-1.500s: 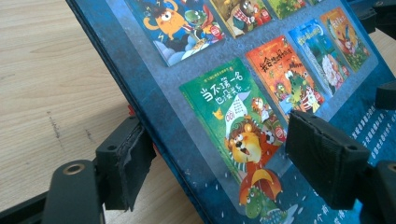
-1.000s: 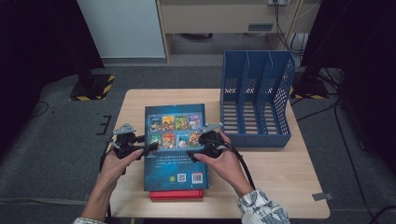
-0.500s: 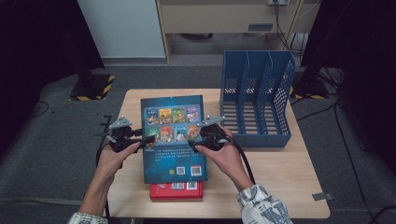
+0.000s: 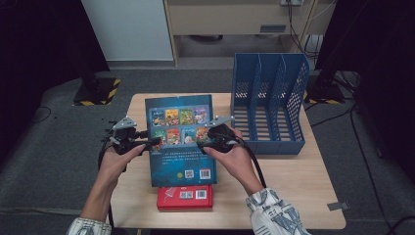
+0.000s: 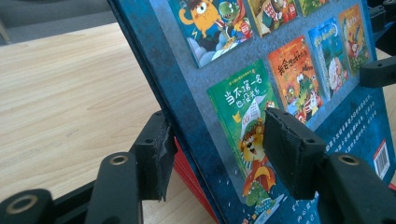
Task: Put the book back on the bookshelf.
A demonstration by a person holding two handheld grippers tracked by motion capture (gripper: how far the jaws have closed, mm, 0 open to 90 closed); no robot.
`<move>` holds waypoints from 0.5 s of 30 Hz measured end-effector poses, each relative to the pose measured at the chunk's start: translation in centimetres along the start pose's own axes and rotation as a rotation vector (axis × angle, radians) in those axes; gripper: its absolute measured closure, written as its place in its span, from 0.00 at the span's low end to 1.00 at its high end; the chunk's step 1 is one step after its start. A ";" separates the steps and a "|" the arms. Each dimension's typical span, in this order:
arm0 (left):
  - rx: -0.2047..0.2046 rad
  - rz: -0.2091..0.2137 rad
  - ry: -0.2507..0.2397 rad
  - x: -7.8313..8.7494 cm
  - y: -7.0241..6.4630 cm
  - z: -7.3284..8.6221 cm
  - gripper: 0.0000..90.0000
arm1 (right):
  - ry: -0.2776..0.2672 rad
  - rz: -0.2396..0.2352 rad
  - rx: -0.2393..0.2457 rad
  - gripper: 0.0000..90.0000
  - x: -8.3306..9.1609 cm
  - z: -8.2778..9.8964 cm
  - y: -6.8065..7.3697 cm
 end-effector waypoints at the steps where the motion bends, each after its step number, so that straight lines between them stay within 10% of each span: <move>1: 0.000 0.000 0.000 0.0 0.0 0.0 0.49 | -0.001 0.003 0.000 0.34 0.0 0.0 0.0; 15: -0.019 -0.032 -0.005 0.1 1.0 -2.0 0.51 | -0.011 0.044 -0.009 0.37 -0.5 -1.8 -1.0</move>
Point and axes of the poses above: each handheld gripper's, and its own axes: x roughly backward along the jaws, z roughly out of its underside, y roughly to its left, the point moved 10 cm from there along -x, roughly forward along the jaws, and after that the axes turned 15 degrees about z, right-handed, at the moved point
